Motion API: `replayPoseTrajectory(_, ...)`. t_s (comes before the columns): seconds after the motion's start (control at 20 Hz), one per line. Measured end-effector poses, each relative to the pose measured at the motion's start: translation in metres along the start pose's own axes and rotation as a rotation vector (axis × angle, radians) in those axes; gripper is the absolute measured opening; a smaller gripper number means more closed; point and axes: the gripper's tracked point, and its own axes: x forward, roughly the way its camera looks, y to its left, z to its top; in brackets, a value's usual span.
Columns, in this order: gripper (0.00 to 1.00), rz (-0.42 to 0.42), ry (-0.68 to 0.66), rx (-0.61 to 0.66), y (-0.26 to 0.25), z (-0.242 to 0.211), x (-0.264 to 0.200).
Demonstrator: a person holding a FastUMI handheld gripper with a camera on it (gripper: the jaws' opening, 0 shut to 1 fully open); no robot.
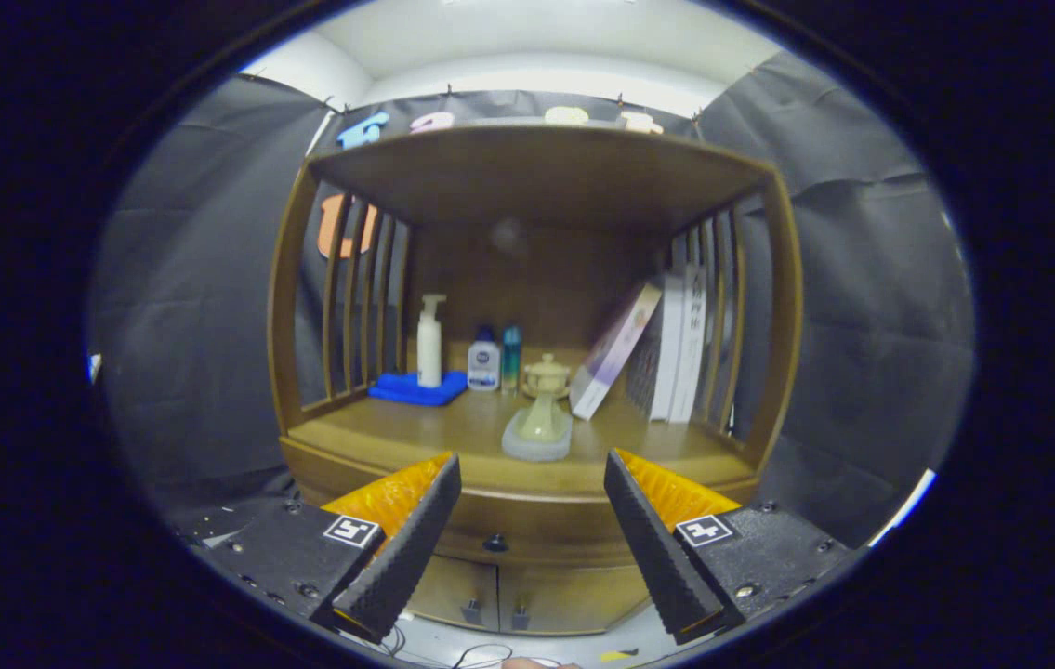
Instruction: Pull open the drawer, take out the items inside it, and place them on the countertop above the cabinet.
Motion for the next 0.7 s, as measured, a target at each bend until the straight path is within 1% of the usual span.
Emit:
replayPoseTrajectory(0.15,1.00,-0.002,-0.021,-0.004,-0.022,0.052,-0.034)
replayPoseTrajectory(0.45,1.00,-0.002,-0.127,-0.026,-0.062,0.160,-0.096)
replayPoseTrajectory(0.6,1.00,0.008,-0.148,0.029,-0.075,0.193,-0.123)
replayPoseTrajectory(0.7,1.00,0.010,-0.164,0.044,-0.084,0.211,-0.135)
